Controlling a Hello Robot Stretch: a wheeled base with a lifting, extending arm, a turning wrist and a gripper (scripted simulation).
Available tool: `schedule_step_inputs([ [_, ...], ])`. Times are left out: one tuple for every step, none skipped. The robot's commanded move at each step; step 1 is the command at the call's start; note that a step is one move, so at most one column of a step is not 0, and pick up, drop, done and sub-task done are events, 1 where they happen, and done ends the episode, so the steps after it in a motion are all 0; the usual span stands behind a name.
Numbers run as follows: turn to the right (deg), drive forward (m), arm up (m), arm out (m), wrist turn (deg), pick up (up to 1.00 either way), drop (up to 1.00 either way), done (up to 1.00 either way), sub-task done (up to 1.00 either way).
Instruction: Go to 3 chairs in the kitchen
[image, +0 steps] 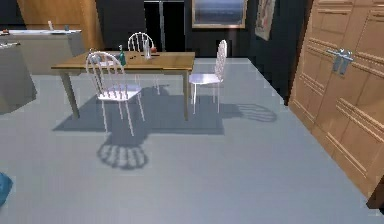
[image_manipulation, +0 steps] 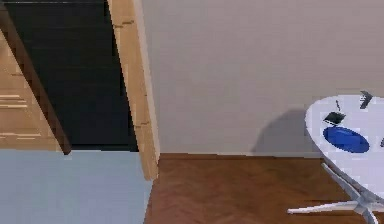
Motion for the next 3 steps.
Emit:
schedule_step_inputs([
  [0.0, 0.65, 0.00, 0.00, 0.0, 0.00, 0.00, 0.00, 0.00],
  [-12.0, 0.00, 0.00, 0.00, 0.0, 0.00, 0.00, 0.00, 0.00],
  [-3.0, 0.00, 0.00, 0.00, 0.0, 0.00, 0.00, 0.00, 0.00],
])
